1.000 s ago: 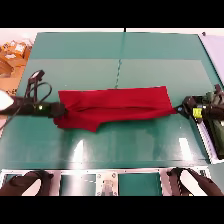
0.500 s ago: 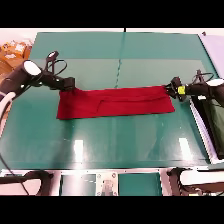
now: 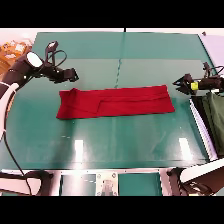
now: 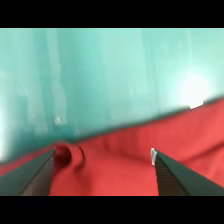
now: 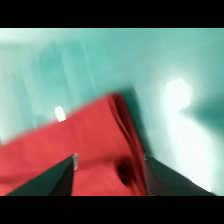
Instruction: Fold the shirts.
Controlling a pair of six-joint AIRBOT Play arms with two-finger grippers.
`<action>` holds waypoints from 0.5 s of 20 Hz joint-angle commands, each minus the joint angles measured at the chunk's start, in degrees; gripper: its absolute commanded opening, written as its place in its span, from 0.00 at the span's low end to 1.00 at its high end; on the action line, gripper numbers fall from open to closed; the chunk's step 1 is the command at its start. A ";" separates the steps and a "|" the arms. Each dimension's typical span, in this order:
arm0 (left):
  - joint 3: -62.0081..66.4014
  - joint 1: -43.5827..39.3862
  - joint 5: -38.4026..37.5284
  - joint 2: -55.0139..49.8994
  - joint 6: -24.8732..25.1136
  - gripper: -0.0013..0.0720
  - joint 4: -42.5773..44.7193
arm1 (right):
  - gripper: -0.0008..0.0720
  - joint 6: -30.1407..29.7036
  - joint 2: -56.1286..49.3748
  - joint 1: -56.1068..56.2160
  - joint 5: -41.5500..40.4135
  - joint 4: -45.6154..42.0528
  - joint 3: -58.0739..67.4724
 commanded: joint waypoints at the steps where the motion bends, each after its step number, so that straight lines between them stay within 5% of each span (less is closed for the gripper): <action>1: 1.01 -0.02 -9.05 -0.11 -1.86 0.60 -0.70 | 0.71 -8.22 -2.03 -3.39 9.20 -2.54 1.20; 2: 1.01 -0.11 -10.23 -0.11 -1.68 0.25 -1.11 | 0.71 -9.25 -2.91 -3.37 9.42 -2.49 1.20; 3: 1.01 -0.13 -11.10 -0.11 -1.64 0.06 -1.60 | 0.71 -10.03 -3.96 -2.91 9.81 -2.36 1.20; 10: 1.01 -0.13 -12.22 -0.11 -1.66 0.06 -3.87 | 0.70 -11.91 -9.11 3.50 9.92 -2.10 1.22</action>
